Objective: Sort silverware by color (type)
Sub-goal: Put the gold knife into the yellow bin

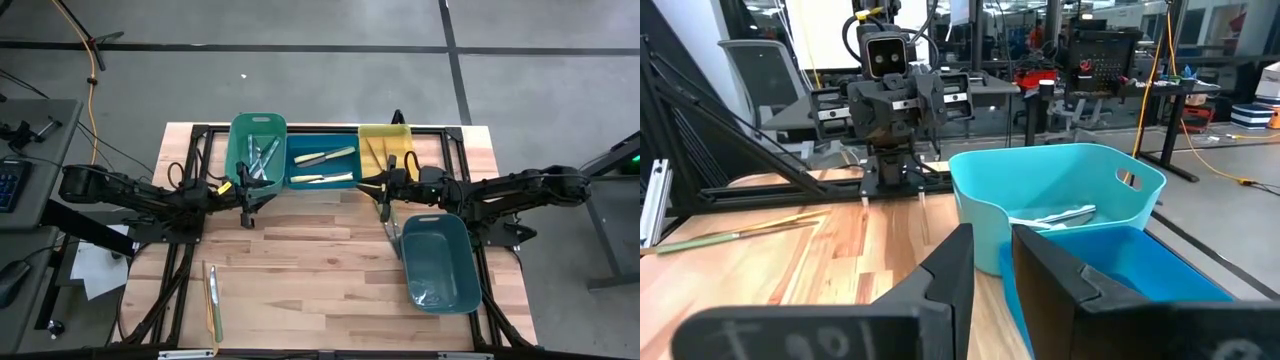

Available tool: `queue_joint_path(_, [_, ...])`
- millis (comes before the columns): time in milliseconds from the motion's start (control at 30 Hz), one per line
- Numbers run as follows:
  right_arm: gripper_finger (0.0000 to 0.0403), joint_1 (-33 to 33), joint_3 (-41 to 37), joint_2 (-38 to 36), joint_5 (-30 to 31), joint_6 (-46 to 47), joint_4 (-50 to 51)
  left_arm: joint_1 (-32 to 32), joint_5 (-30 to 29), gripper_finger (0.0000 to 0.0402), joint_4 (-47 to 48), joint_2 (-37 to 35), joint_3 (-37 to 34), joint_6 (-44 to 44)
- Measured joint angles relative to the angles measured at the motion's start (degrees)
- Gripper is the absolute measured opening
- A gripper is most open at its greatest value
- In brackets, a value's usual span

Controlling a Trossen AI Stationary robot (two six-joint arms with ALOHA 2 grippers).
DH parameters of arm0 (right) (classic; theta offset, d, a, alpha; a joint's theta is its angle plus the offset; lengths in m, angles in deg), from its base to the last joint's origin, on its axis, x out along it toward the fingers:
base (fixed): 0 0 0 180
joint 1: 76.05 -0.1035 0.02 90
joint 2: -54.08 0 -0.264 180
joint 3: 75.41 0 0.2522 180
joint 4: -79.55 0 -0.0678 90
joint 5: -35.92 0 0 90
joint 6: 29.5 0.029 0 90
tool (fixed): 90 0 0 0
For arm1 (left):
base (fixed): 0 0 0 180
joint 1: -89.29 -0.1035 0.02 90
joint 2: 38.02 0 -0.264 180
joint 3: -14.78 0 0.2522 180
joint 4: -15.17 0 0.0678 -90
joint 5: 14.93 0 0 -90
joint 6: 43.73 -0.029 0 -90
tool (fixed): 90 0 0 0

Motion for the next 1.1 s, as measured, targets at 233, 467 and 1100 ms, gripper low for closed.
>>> queue_joint_path(233, [0.0067,0.0,0.0,0.0,0.0,0.0,0.0,0.0,0.0,0.0159,0.0,0.0,0.0,0.0])
queue_joint_path(467, [0.0067,0.0,0.0,0.0,0.0,0.0,0.0,0.0,0.0,0.0159,0.0,0.0,0.0,0.0])
queue_joint_path(1100, [0.0067,0.0,0.0,0.0,0.0,0.0,0.1,8.0,15.4,0.0159,45.3,-2.8,16.6,9.1])
